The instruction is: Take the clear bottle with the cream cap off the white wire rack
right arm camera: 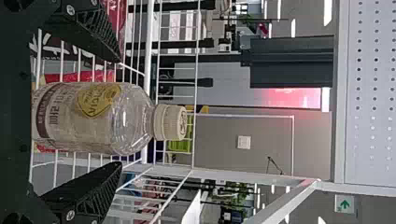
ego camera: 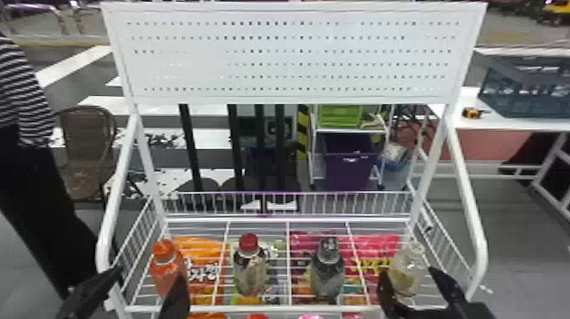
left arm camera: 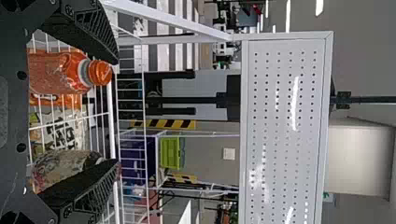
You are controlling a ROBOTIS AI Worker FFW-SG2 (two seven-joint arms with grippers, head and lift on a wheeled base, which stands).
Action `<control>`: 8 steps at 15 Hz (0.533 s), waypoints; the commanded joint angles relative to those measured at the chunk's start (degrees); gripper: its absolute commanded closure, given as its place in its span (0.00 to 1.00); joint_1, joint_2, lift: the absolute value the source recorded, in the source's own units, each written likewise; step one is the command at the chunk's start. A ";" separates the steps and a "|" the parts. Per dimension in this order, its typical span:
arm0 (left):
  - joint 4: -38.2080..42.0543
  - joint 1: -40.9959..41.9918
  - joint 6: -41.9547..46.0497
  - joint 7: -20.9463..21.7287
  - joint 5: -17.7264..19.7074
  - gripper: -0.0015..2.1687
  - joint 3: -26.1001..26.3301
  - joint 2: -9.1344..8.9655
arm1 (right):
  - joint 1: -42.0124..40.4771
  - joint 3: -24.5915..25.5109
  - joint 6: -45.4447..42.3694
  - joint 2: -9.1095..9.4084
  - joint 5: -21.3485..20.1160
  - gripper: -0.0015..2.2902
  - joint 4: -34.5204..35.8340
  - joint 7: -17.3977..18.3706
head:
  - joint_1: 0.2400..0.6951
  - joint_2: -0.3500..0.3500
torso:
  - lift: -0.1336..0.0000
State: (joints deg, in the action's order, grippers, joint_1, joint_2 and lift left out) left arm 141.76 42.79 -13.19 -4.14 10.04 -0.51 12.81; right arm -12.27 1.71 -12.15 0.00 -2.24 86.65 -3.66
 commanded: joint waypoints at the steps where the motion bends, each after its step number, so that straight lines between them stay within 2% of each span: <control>1: 0.01 0.36 0.04 0.01 -0.20 0.06 0.16 -0.06 | 2.07 -0.04 0.69 0.05 -0.48 0.05 -1.57 0.14 | 0.57 0.50 | 1.00; 3: 0.10 0.71 0.22 0.01 -0.28 0.06 0.25 -0.06 | 3.21 -0.04 2.27 0.05 -0.48 0.05 -2.36 0.14 | 0.57 0.50 | 1.00; 5: 0.45 0.89 0.22 -0.08 -0.28 0.06 0.34 -0.06 | 3.39 0.13 3.85 0.05 -0.39 0.17 -2.01 0.14 | 0.57 0.50 | 1.00; 6: 0.62 0.98 0.22 -0.08 -0.46 0.06 0.51 -0.06 | 2.95 0.22 4.03 0.05 -0.22 0.31 -1.84 0.23 | 0.57 0.50 | 1.00; 7: 0.71 0.89 0.22 -0.17 -0.99 0.06 0.78 -0.15 | 2.34 0.22 4.03 0.05 0.22 0.49 -1.22 0.40 | 0.57 0.50 | 1.00; 8: 1.06 0.98 0.22 -0.26 -1.08 0.06 0.95 -0.06 | 1.63 0.31 4.21 0.05 0.84 0.60 -0.34 0.40 | 0.57 0.50 | 1.00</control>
State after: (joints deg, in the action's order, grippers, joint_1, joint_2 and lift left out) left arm 142.46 43.72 -12.97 -4.34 9.27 0.17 12.72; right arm -9.72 1.92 -8.16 0.00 -2.12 85.27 -3.28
